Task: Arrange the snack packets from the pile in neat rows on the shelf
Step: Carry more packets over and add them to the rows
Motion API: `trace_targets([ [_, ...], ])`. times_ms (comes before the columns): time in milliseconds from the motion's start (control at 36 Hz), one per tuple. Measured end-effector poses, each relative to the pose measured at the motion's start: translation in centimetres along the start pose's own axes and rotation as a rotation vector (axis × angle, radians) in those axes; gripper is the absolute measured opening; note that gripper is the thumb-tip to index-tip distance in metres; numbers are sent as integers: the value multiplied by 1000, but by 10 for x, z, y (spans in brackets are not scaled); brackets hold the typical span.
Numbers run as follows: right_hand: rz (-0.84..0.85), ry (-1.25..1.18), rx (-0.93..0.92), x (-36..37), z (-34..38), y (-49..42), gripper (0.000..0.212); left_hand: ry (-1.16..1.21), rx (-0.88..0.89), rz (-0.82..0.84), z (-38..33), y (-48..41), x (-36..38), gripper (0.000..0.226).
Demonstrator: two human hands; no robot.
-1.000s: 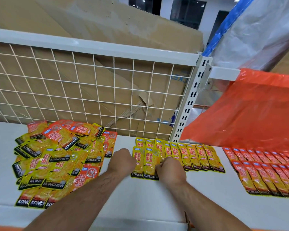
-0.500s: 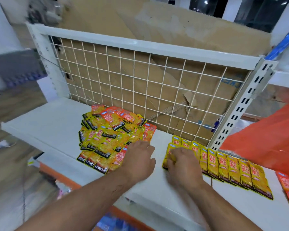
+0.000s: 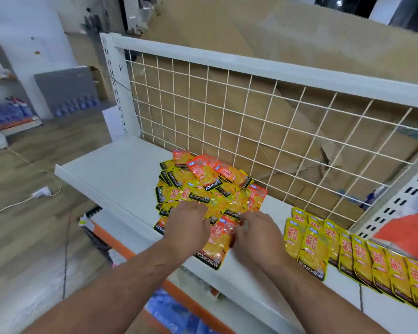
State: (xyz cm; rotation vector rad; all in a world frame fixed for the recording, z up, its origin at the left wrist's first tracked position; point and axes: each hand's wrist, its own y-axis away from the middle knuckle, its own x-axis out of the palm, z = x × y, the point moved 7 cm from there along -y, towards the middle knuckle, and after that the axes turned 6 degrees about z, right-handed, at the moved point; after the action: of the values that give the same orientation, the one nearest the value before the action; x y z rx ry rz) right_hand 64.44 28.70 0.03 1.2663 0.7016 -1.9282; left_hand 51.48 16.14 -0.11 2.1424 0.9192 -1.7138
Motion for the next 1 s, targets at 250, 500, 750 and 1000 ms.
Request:
trace_targets([
  [250,54,54,141,25,61,-43,48,34,-102,204,72,-55,-7,48],
  [500,176,123,399,39,81,-55,70,58,3,281,88,-80,-1,53],
  [750,88,-302,652,48,58,-53,48,330,-57,272,98,-84,-4,17],
  [1000,-124,-689,796,38,38,-42,21,631,-178,101,117,-85,-35,31],
])
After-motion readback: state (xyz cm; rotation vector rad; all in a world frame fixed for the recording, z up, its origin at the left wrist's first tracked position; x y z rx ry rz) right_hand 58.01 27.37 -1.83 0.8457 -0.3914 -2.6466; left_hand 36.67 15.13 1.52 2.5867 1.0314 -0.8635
